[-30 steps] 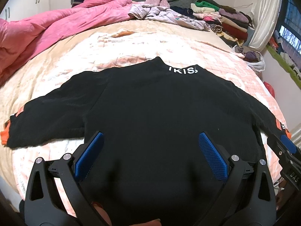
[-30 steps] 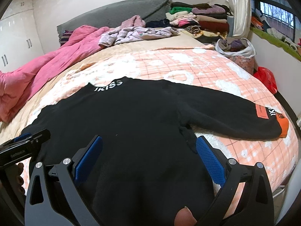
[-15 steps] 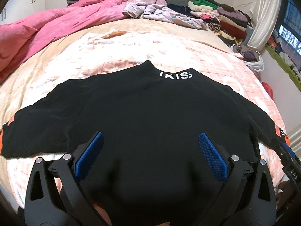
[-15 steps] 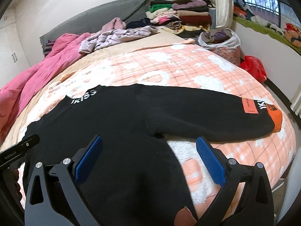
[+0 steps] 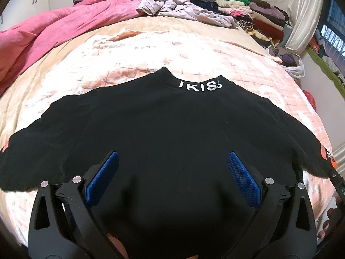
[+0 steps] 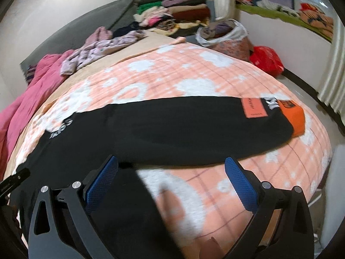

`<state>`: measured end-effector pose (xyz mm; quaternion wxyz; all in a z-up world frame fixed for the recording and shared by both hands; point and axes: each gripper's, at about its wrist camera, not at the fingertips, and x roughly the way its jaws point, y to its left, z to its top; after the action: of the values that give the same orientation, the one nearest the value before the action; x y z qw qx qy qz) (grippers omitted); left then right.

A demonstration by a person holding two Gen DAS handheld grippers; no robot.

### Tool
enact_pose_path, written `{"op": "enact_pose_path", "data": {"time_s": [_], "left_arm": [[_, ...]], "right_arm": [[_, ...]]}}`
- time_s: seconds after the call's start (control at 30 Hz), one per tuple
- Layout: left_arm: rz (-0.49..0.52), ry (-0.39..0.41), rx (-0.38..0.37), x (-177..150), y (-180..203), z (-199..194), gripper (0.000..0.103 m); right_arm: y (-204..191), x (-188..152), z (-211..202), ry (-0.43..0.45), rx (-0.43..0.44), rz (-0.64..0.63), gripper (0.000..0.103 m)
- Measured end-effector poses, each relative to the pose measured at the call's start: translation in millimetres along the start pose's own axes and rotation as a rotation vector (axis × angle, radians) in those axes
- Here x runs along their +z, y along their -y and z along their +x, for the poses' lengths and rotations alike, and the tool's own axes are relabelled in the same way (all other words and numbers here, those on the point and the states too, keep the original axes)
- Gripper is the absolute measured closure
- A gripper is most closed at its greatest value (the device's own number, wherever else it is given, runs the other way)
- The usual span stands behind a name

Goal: Fold small clothes
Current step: 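Move the right gripper toward the orange cuff of the nearest sleeve, then grasp the orange sleeve cuff with the right gripper and lift it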

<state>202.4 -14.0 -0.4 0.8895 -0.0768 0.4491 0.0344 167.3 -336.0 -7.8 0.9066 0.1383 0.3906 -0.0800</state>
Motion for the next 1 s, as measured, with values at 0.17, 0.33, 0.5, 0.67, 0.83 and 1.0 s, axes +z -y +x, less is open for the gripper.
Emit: {"op": "enact_pose_path", "data": {"time_s": [0.17,0.33,0.5,0.67,0.83,1.0], "left_arm": [[0.012,-0.012,0.006,3.8,3.4,11.7,0.008],[0.010,-0.017,0.008,6.9,4.9,19.4,0.008],[0.000,-0.021,0.012,11.4,4.0,26.7,0.008],[-0.013,-0.017,0.020,19.3,-0.9,33.1,0.008],[-0.026,-0.017,0.020,24.7,-4.7,38.8,0.008],[-0.038,-0.021,0.009,23.7,-6.9,40.0,0.008]], "right_arm": [[33.3,2.7,10.0,-0.010,-0.061,0.075,0.004],[76.0,7.3,21.0,-0.020,-0.122,0.173,0.004],[111.6,12.5,33.6,-0.042,-0.162,0.256,0.004],[139.4,15.5,54.8,-0.074,-0.133,0.364,0.004],[147.3,26.0,67.4,-0.042,-0.137,0.395,0.004],[153.0,40.6,75.4,0.007,-0.155,0.391,0.037]]}}
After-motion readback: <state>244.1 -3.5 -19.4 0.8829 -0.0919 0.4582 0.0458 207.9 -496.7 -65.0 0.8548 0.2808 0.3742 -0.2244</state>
